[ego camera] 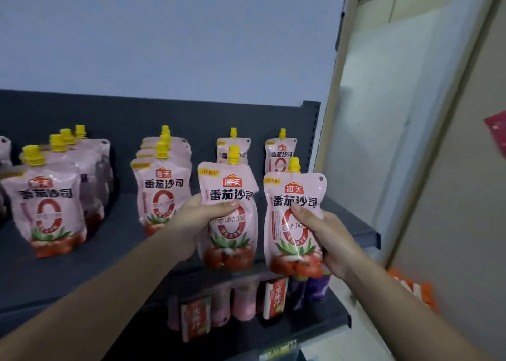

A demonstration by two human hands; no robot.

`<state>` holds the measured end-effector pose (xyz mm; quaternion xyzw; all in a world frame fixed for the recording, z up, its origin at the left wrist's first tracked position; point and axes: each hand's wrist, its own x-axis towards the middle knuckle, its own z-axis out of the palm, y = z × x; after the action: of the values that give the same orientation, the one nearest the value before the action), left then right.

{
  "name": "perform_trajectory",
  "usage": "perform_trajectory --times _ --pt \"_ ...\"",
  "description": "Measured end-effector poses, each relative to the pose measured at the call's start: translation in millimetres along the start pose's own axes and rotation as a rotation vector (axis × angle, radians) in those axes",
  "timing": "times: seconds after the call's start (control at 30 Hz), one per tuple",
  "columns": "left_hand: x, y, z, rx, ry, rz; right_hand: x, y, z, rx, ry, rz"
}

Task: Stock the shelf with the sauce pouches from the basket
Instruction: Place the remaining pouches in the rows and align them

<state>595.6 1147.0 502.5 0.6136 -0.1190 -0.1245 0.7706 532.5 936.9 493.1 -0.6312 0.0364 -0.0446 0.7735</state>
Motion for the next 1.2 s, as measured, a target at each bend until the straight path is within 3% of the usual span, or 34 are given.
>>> perform_trajectory --times 0.4,0.63,1.0,1.2 --pt "131 -4 3 0.06 0.038 -0.024 135 -22 -41 -0.061 -0.048 -0.005" --pt "150 -18 -4 0.033 0.099 -0.005 189 -14 -60 -0.09 -0.146 -0.006" --pt "146 14 4 0.136 0.059 0.204 225 -10 -98 -0.247 -0.44 -0.018" --pt "153 42 8 0.295 -0.003 0.121 230 -7 -103 -0.23 -0.497 -0.015"
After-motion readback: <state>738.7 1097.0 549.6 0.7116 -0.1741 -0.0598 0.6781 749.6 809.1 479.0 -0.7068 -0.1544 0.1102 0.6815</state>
